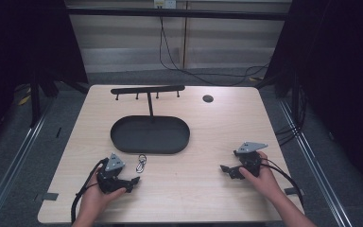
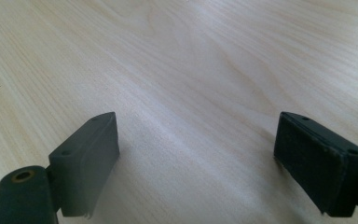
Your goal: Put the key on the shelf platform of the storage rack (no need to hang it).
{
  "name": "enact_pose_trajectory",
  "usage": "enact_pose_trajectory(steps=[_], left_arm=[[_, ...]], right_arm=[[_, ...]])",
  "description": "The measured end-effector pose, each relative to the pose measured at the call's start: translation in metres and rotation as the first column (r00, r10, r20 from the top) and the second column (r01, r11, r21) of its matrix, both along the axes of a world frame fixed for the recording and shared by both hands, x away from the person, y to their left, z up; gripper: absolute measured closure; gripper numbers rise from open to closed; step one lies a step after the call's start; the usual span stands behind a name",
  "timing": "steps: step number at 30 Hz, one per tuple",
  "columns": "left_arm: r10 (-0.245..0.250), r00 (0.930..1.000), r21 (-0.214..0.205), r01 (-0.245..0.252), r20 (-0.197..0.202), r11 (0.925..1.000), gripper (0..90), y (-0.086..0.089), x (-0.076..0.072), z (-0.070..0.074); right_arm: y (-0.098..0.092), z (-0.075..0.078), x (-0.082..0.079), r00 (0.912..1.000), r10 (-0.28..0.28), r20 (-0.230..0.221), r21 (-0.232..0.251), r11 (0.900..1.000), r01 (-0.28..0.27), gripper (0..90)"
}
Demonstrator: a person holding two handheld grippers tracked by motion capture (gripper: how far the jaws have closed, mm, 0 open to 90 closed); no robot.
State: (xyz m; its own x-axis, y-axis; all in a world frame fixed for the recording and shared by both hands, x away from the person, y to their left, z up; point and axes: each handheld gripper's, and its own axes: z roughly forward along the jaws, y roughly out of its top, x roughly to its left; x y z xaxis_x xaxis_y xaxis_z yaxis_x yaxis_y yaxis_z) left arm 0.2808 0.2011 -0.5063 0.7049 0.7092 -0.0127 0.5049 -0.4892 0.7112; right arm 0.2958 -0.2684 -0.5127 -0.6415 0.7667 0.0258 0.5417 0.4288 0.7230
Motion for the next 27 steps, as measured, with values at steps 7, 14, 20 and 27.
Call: enact_pose_trajectory(steps=[7, 14, 20, 27], left_arm=[[0.008, 0.9999, -0.006, -0.008, -0.01, 1.0, 16.2, -0.001, 0.0, 0.0], [0.004, 0.9995, 0.02, -0.003, -0.03, 0.9998, 17.9, -0.002, -0.001, 0.004], [0.006, 0.9954, 0.032, -0.003, -0.096, 0.9995, 21.4, -0.008, 0.0, 0.011], [0.027, 0.9874, 0.035, -0.022, -0.156, 0.9991, 25.9, -0.015, 0.005, 0.018]], right_arm=[[0.0, 0.0, 0.0, 1.0, 0.0, -0.001, 0.001, 1.0, 0.0, 13.6], [0.0, 0.0, 0.0, 1.0, 0.0, -0.001, 0.001, 1.0, 0.0, 13.5], [0.0, 0.0, 0.0, 1.0, -0.001, -0.002, 0.001, 1.0, 0.001, 13.5], [0.0, 0.0, 0.0, 1.0, 0.0, -0.001, 0.001, 1.0, 0.0, 13.5]])
